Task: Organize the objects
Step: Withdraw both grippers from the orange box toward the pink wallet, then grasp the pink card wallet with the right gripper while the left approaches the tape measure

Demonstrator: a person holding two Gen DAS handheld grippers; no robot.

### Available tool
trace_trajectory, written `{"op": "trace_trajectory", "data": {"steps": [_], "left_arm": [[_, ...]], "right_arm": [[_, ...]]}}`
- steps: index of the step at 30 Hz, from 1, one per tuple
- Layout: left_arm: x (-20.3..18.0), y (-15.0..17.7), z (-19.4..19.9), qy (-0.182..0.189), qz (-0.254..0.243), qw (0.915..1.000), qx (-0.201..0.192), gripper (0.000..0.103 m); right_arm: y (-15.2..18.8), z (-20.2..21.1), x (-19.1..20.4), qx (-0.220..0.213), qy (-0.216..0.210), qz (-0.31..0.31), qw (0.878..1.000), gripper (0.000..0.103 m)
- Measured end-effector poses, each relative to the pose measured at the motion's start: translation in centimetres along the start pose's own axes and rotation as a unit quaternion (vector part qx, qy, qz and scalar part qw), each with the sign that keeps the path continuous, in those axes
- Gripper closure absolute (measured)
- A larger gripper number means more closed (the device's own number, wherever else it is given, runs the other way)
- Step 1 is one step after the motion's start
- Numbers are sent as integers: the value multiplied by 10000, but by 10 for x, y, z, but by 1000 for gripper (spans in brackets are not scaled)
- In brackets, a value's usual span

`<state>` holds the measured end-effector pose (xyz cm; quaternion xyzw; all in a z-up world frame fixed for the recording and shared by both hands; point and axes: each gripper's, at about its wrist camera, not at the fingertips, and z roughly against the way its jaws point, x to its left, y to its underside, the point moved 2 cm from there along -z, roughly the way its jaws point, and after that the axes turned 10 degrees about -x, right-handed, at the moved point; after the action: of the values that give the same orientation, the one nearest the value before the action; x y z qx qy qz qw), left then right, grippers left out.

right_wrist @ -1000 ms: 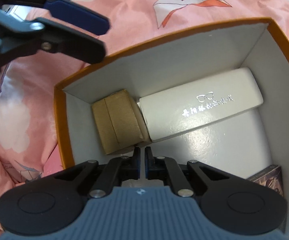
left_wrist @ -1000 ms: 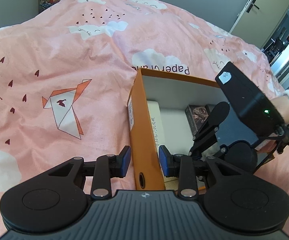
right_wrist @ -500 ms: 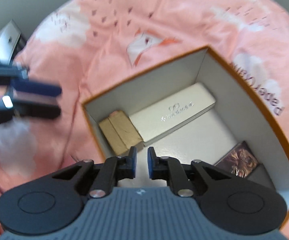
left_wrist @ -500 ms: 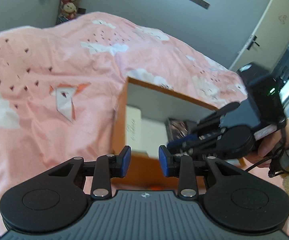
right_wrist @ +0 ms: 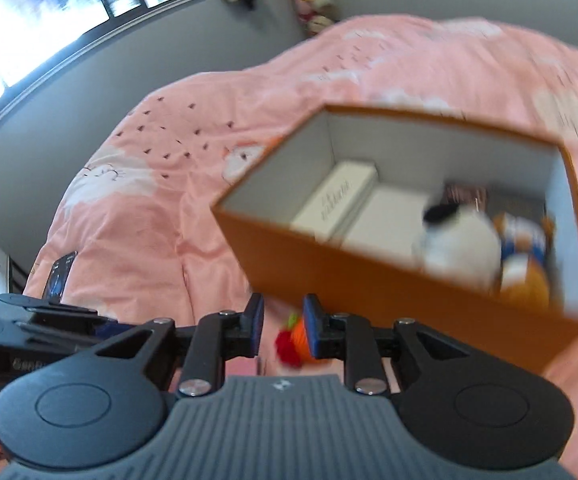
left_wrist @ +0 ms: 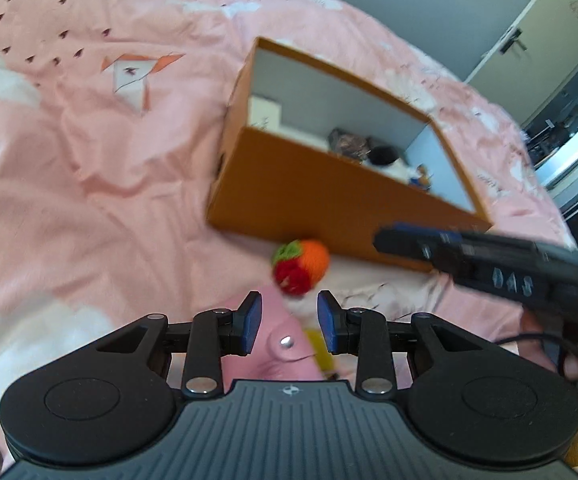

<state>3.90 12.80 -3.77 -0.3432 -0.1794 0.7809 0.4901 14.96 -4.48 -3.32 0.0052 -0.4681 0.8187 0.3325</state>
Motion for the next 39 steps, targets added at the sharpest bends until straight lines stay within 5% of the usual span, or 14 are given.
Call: {"op": "trace_trajectory", "data": {"steps": [11,39], "left_arm": [[29,25,-7,-158,721,9961,480,68],[41,34,-25,-275,788,9948,589,69]], "right_arm": [[65,-27,6,931,424,-676,9925,68],[79,-69,30,1316,137,36,9912,56]]}}
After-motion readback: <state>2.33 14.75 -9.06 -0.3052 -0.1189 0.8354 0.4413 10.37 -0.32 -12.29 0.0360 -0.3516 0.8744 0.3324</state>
